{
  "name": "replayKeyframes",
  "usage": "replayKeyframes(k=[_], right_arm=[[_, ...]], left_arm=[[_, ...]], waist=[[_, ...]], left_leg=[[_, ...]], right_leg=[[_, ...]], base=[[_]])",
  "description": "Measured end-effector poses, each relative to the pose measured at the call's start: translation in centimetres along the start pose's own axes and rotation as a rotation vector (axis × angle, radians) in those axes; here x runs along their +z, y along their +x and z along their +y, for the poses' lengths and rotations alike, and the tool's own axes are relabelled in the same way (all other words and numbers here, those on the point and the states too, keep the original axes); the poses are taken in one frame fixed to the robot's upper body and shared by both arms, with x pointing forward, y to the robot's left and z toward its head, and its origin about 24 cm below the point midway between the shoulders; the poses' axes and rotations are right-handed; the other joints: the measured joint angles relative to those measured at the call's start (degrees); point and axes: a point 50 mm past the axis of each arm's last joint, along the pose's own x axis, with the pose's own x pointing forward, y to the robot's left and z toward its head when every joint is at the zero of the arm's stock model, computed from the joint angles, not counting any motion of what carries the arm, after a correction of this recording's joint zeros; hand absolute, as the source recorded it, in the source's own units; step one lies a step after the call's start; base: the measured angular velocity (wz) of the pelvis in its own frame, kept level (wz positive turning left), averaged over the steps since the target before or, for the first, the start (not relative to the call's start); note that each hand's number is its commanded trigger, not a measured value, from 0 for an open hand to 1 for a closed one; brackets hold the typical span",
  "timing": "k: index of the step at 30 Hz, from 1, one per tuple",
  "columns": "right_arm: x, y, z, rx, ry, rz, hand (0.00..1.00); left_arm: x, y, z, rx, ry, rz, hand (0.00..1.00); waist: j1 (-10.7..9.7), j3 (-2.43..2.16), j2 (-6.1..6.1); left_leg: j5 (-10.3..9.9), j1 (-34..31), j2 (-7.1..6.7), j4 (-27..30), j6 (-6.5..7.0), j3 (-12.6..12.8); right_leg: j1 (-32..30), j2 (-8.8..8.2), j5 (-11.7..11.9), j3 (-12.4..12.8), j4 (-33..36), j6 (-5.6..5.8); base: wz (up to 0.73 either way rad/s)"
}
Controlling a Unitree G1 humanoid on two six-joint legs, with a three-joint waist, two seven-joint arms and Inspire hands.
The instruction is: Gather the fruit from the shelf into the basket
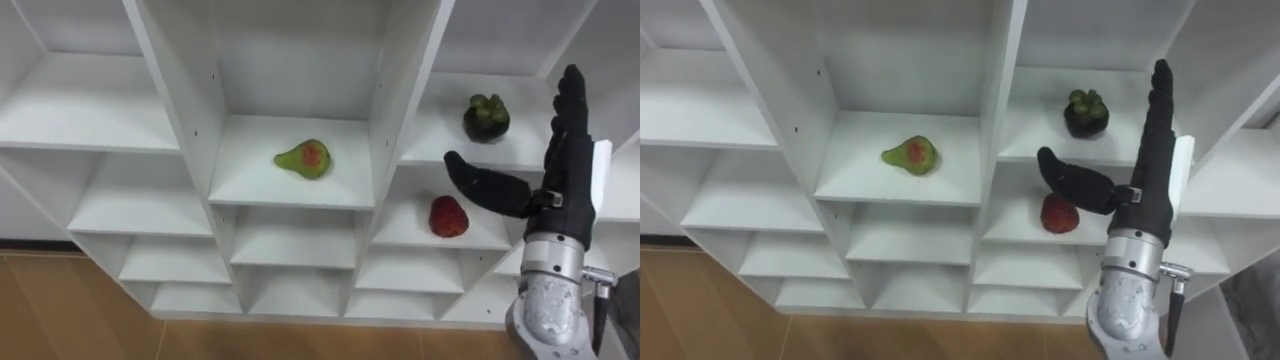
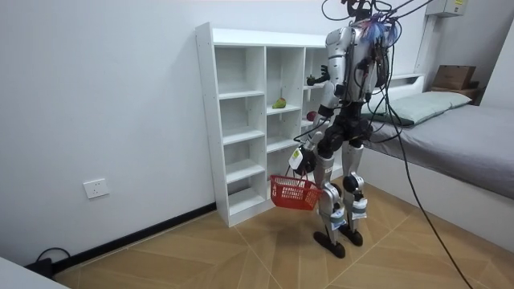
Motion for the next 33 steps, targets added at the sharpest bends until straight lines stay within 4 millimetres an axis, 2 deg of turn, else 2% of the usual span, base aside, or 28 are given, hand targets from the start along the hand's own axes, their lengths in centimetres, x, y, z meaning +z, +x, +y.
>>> replayKeyframes(k=[10, 25, 33], right_arm=[[0.0, 0.6, -1.4, -0.064, -0.001, 0.007, 0.00], [-0.6, 1.0, -1.9, -0.063, -0.027, 0.052, 0.00], [0.3, 2.2, -1.7, -0.060, -0.014, 0.009, 0.00]], left_arm=[[0.3, 0.0, 0.0, -0.003, 0.010, -0.003, 1.00], [0.0, -0.1, 0.0, -0.039, 0.071, 0.012, 1.00], [-0.6, -0.3, -0.2, -0.059, 0.075, 0.026, 1.00]], waist=[[-0.8, -0.11, -0.16], [-1.3, 0.01, -0.12], [-1.5, 0.07, 0.22]], left_leg=[[0.2, 0.1, -0.20, 0.2, 0.12, -0.4], [0.2, -0.1, -0.31, 0.4, 0.16, -1.0], [0.2, -0.4, -0.37, 0.5, 0.13, -1.9]], right_leg=[[0.3, -0.13, 0.0, 0.1, 0.0, 0.02], [0.6, -0.25, 0.0, -0.5, 0.1, 0.03], [0.7, -0.26, 0.0, -1.4, 0.1, 0.03]], base=[[0.03], [0.02], [0.05]])
